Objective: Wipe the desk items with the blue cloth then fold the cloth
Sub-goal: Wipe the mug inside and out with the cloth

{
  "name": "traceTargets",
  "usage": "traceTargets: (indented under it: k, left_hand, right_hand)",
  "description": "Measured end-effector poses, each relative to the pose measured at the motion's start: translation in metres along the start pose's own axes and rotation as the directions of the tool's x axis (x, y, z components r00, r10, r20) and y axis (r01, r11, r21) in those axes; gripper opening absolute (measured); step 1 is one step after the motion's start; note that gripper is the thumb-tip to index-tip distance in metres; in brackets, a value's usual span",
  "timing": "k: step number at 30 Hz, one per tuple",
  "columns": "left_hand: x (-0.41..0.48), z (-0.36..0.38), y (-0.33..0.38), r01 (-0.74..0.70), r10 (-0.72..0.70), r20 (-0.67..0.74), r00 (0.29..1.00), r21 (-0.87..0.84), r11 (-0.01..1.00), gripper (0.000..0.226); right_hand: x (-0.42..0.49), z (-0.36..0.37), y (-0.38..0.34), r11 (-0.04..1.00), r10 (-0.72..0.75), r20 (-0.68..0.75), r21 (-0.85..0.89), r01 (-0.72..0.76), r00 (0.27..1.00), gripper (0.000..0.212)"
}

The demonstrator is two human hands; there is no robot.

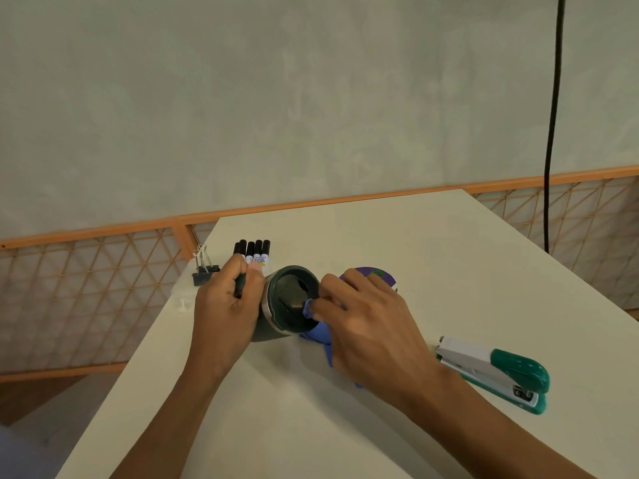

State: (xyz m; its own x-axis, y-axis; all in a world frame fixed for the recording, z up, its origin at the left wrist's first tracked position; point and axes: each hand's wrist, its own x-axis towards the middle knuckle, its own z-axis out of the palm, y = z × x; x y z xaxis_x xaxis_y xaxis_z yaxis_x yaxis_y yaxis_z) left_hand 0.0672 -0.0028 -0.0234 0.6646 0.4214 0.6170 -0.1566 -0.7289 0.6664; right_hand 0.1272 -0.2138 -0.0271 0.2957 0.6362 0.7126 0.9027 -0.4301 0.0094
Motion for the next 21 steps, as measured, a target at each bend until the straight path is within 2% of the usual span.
traceTargets:
  k: [4, 6, 8, 13, 16, 17, 21]
  left_hand:
    - [0.003, -0.006, 0.004, 0.029, -0.031, -0.033, 0.999, -0.055, 0.998, 0.039]
    - [0.003, -0.007, 0.005, 0.034, -0.037, -0.048, 0.998, -0.061, 0.998, 0.04]
    - [0.004, -0.008, 0.005, 0.033, -0.036, -0.045, 0.998, -0.057, 0.998, 0.04]
    - [0.004, -0.007, 0.003, -0.006, 0.006, -0.004, 1.0, -0.026, 1.0, 0.038]
    - [0.001, -0.003, 0.003, -0.033, 0.033, 0.01, 0.999, 0.002, 0.999, 0.036]
    - [0.0, -0.001, 0.002, -0.037, 0.037, 0.006, 0.999, 0.012, 0.999, 0.036]
    - [-0.001, 0.001, 0.002, -0.011, 0.012, -0.021, 1.0, 0.015, 1.0, 0.036]
  right_hand:
    - [-0.001, 0.002, -0.009, 0.993, 0.038, -0.056, 0.117, -0.031, 0.998, 0.024]
    - [-0.002, 0.002, -0.007, 0.977, 0.033, -0.057, 0.213, -0.02, 0.998, 0.024]
    - [-0.002, 0.001, -0.003, 0.972, 0.015, -0.043, 0.235, -0.005, 0.999, 0.025]
    - [0.0, 0.004, 0.005, 0.995, 0.067, -0.063, 0.076, -0.062, 0.996, 0.035]
    - [0.0, 0.005, 0.007, 0.995, 0.099, 0.014, 0.002, -0.099, 0.995, 0.066]
    - [0.0, 0.005, 0.006, 0.994, 0.111, 0.035, -0.006, -0.111, 0.993, 0.069]
    - [0.0, 0.003, 0.002, 0.997, 0.079, -0.031, 0.001, -0.079, 0.996, 0.039]
